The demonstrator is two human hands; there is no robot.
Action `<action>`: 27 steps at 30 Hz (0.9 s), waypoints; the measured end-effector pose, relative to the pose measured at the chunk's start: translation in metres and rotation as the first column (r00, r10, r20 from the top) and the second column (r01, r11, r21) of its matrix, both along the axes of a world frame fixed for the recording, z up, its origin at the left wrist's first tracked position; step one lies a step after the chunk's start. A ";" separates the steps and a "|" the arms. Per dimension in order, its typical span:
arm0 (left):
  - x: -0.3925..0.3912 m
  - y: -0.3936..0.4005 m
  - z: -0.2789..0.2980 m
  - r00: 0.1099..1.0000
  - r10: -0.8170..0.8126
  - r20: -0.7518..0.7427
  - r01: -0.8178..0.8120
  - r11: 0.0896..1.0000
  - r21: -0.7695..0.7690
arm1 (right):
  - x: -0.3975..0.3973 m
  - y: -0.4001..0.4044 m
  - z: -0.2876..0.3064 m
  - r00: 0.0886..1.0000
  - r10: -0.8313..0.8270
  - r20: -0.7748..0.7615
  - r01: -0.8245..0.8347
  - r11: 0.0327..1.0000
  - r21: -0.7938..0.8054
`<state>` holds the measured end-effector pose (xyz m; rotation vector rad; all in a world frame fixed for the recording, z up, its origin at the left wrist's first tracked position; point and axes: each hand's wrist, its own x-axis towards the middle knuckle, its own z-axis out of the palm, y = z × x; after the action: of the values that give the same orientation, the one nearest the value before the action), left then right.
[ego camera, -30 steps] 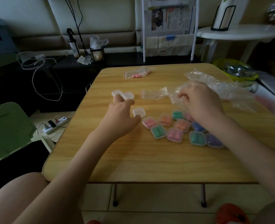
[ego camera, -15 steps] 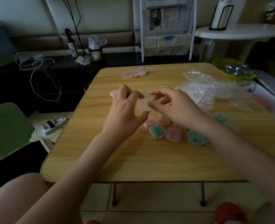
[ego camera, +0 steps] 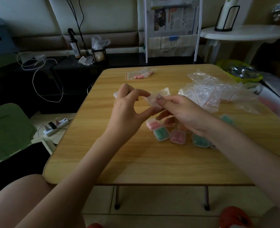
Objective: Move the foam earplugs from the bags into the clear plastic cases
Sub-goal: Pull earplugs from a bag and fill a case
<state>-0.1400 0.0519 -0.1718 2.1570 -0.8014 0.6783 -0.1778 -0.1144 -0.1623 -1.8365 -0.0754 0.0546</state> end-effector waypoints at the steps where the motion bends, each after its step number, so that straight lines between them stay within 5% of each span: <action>1: 0.000 0.000 0.000 1.000 -0.003 0.002 0.003 1.000 -0.009 | 0.001 0.001 0.001 0.999 -0.004 0.040 0.007 0.997 -0.074; 6: -0.001 -0.003 -0.005 0.996 -0.014 0.082 0.010 0.998 0.055 | 0.003 -0.001 0.004 0.976 0.016 0.219 0.060 0.939 -0.339; 17: -0.004 -0.005 -0.013 0.984 0.016 0.176 -0.053 0.977 0.209 | -0.001 0.005 -0.003 0.924 0.089 0.372 0.140 0.827 -0.545; 23: -0.004 -0.006 -0.012 0.976 -0.022 0.215 -0.025 0.978 0.209 | 0.001 0.003 -0.006 0.927 0.058 0.370 0.123 0.886 -0.447; 27: -0.005 -0.004 -0.006 0.996 -0.062 0.061 0.058 0.997 0.054 | 0.005 -0.008 -0.003 0.962 -0.104 0.253 0.154 0.970 -0.187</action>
<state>-0.1453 0.0479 -0.1777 2.1586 -0.9229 0.7037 -0.1725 -0.1219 -0.1649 -2.0432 -0.1235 -0.2643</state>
